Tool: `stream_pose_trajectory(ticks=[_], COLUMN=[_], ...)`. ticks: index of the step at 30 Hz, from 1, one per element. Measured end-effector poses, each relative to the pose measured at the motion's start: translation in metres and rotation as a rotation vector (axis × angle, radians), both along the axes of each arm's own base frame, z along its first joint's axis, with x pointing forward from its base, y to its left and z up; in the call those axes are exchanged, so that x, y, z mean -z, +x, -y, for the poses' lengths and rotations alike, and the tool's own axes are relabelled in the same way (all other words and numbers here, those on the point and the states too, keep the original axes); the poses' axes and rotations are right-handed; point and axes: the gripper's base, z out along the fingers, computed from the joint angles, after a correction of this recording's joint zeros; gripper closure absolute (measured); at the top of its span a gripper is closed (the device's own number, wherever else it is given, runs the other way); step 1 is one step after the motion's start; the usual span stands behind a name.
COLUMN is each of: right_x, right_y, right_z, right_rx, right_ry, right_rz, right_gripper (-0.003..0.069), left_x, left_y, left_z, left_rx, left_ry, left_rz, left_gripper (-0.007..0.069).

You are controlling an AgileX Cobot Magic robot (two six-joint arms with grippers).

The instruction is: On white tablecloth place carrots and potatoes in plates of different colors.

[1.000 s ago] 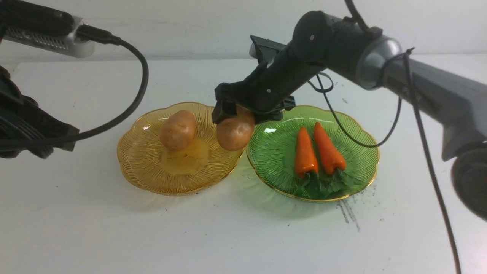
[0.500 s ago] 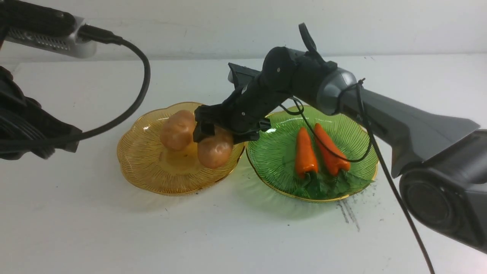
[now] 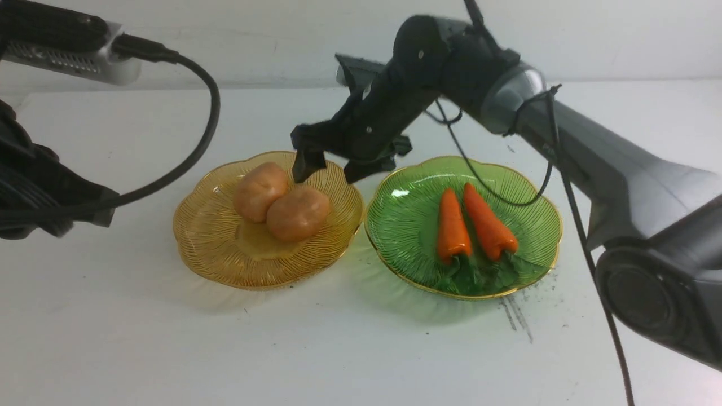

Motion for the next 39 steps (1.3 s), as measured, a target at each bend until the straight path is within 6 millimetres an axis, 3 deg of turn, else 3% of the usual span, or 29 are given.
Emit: stream_pose_trajectory(ticks=[2, 3, 4, 6, 7, 8, 9, 10, 11, 12, 14, 15, 16, 21, 23, 25, 26, 27, 28, 29, 30, 35, 39], right_x=[-0.036, -0.044, -0.076, -0.118, -0.12, -0.15, -0.164, -0.173, -0.194, -0.202, -0.23, -0.228, -0.244, -0.242, -0.23, -0.207, -0.206, -0.186, -0.18, -0.151, -0.137, -0.085, -0.072], right_y=[0.0, -0.002, -0.01, -0.027, -0.029, -0.049, -0.06, -0.066, -0.09, -0.097, -0.14, -0.142, -0.178, -0.259, -0.295, -0.33, -0.334, -0.358, -0.365, -0.393, -0.406, -0.433, -0.44], right_z=[0.018, 0.021, 0.037, 0.057, 0.059, 0.072, 0.079, 0.083, 0.098, 0.102, 0.13, 0.132, 0.153, 0.201, 0.221, 0.239, 0.241, 0.252, 0.255, 0.269, 0.275, 0.29, 0.295], right_rx=[0.038, 0.041, 0.065, 0.089, 0.092, 0.102, 0.107, 0.11, 0.122, 0.124, 0.149, 0.153, 0.173, 0.221, 0.243, 0.26, 0.265, 0.282, 0.287, 0.309, 0.321, 0.353, 0.349], right_ry=[-0.018, -0.014, -0.009, 0.008, 0.005, 0.009, 0.001, 0.007, -0.015, -0.011, -0.046, -0.058, -0.069, -0.067, -0.022, 0.042, 0.062, 0.138, 0.163, 0.257, 0.304, 0.351, 0.311], right_rz=[0.095, 0.109, 0.168, 0.236, 0.238, 0.286, 0.313, 0.33, 0.368, 0.383, 0.443, 0.439, 0.479, 0.622, 0.751, 0.881, 0.915, 1.018, 1.044, 1.136, 1.176, 1.252, 1.329], right_gripper=[0.0298, 0.0315, 0.0462, 0.0596, 0.0605, 0.0645, 0.0658, 0.0659, 0.0669, 0.0669, 0.0671, 0.0671, 0.0671, 0.0672, 0.0672, 0.0672, 0.0672, 0.0672, 0.0672, 0.0672, 0.0672, 0.0672, 0.0672], left_x=[-0.009, -0.011, -0.018, -0.028, -0.03, -0.038, -0.042, -0.042, -0.047, -0.048, -0.051, -0.051, -0.052, -0.052, -0.051, -0.051, -0.051, -0.05, -0.05, -0.046, -0.043, -0.02, -0.001], left_y=[-0.013, -0.016, -0.028, -0.048, -0.053, -0.071, -0.084, -0.084, -0.106, -0.109, -0.138, -0.142, -0.155, -0.18, -0.184, -0.185, -0.185, -0.184, -0.184, -0.182, -0.179, -0.166, -0.158], left_z=[-0.005, -0.007, -0.013, -0.022, -0.024, -0.032, -0.038, -0.038, -0.047, -0.048, -0.061, -0.062, -0.067, -0.076, -0.078, -0.078, -0.078, -0.077, -0.077, -0.075, -0.074, -0.066, -0.06], left_rx=[0.002, 0.002, 0.002, 0.004, 0.003, 0.003, 0.001, 0.001, -0.002, -0.001, -0.002, 0.0, 0.005, 0.024, 0.027, 0.03, 0.03, 0.031, 0.032, 0.032, 0.032, 0.034, 0.041], left_ry=[-0.028, -0.033, -0.052, -0.085, -0.093, -0.125, -0.148, -0.148, -0.197, -0.201, -0.256, -0.263, -0.288, -0.348, -0.359, -0.363, -0.363, -0.363, -0.363, -0.36, -0.355, -0.328, -0.316], left_rz=[0.042, 0.053, 0.093, 0.158, 0.172, 0.228, 0.262, 0.262, 0.32, 0.326, 0.39, 0.4, 0.434, 0.494, 0.499, 0.5, 0.5, 0.495, 0.493, 0.478, 0.464, 0.369, 0.291], left_gripper=[0.0615, 0.0615, 0.0615, 0.0615, 0.0615, 0.0615, 0.0615, 0.0615, 0.0615, 0.0615, 0.0615, 0.0615, 0.0615, 0.0615, 0.0615, 0.0615, 0.0615, 0.0615, 0.0615, 0.0615, 0.0615, 0.0615, 0.0615])
